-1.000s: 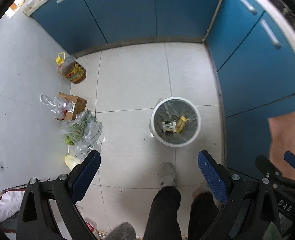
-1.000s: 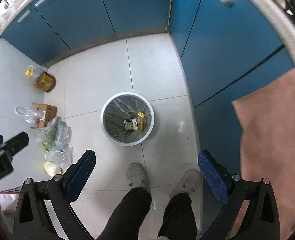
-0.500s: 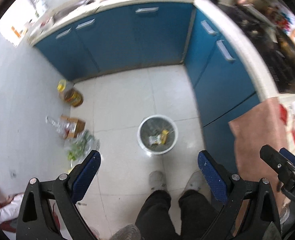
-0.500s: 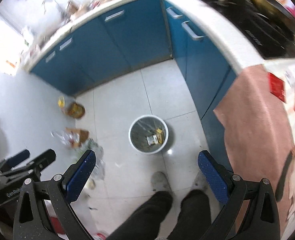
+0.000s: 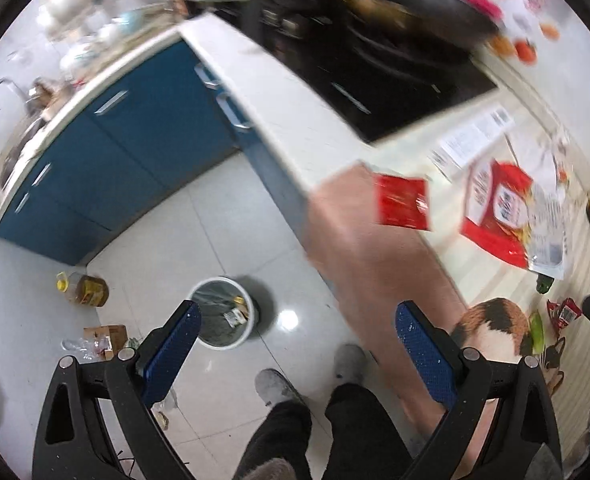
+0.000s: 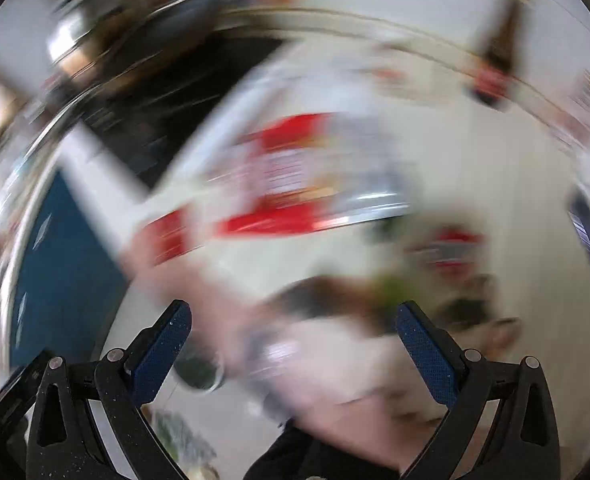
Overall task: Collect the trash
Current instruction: 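Swing both tools back to the counter toward the red wrappers, then pinch a red wrapper with left tool while right tool pinches another red wrapper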
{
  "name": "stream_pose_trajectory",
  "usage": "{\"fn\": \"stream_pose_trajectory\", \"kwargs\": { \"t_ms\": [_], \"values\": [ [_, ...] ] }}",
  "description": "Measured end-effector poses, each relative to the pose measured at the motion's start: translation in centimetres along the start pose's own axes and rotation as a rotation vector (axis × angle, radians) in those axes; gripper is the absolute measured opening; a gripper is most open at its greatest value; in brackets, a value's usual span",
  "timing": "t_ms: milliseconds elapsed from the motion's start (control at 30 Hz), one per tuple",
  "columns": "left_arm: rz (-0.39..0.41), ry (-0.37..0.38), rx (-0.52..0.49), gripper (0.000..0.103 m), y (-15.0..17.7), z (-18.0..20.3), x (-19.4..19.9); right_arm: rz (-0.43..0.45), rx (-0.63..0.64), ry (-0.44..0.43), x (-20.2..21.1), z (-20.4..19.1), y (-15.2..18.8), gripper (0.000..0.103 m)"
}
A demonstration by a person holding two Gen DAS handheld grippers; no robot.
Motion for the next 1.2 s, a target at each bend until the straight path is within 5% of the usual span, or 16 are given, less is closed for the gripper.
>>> {"fn": "stream_pose_trajectory", "kwargs": {
  "t_ms": [133, 233, 333, 400, 500, 533, 667, 700, 733, 900, 1200],
  "values": [
    [-0.072, -0.012, -0.022, 0.099, -0.7, 4.5, -3.9, -0.032, -0.107, 0.065, -4.0, 7.9, -1.2, 0.098],
    [-0.124, 0.004, -0.004, 0.098, -1.3, 6.4, -6.5, -0.07, -0.155, 0.055, -6.9, 9.7, -0.9, 0.082],
    [-0.159, 0.013, 0.001, 0.098, -2.2, 7.7, -9.0, -0.078, -0.149, 0.051, -8.6, 9.4, -0.3, 0.06],
    [-0.176, 0.027, 0.011, 0.098, -2.7, 8.3, -10.2, -0.082, -0.131, 0.057, -9.2, 9.2, -0.1, 0.028],
    [-0.204, 0.068, 0.033, 0.096, -3.5, 9.1, -12.1, -0.062, -0.111, 0.066, -9.3, 9.5, -0.4, 0.016],
    [-0.209, 0.077, 0.039, 0.083, -3.7, 9.3, -12.5, -0.055, -0.109, 0.073, -9.2, 9.8, -0.6, 0.013],
    [-0.193, 0.099, 0.043, 0.047, -4.8, 9.7, -13.3, -0.046, -0.121, 0.082, -8.9, 11.4, -1.2, 0.01],
    [-0.177, 0.091, 0.027, 0.025, -5.2, 9.8, -13.1, -0.046, -0.123, 0.083, -9.1, 11.8, -1.8, 0.01],
    [-0.176, 0.101, 0.023, 0.017, -5.3, 9.9, -13.0, -0.043, -0.126, 0.083, -9.1, 12.0, -2.0, 0.01],
    [-0.174, 0.111, 0.008, 0.002, -5.6, 9.5, -12.5, -0.037, -0.145, 0.057, -9.3, 11.9, -3.4, 0.007],
    [-0.079, 0.146, 0.012, 0.0, -6.3, 8.6, -6.6, 0.027, -0.157, -0.021, -7.3, 9.0, -6.7, 0.003]
  ]
}}
Point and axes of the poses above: each gripper's, at about its wrist camera, not at the fingertips, and x roughly against the way its jaws point, z to its right, y to its underside, the point moved 8 cm from there along -x, roughly the way its jaws point, and after that the axes turned 10 degrees about z, right-handed, at the moved point
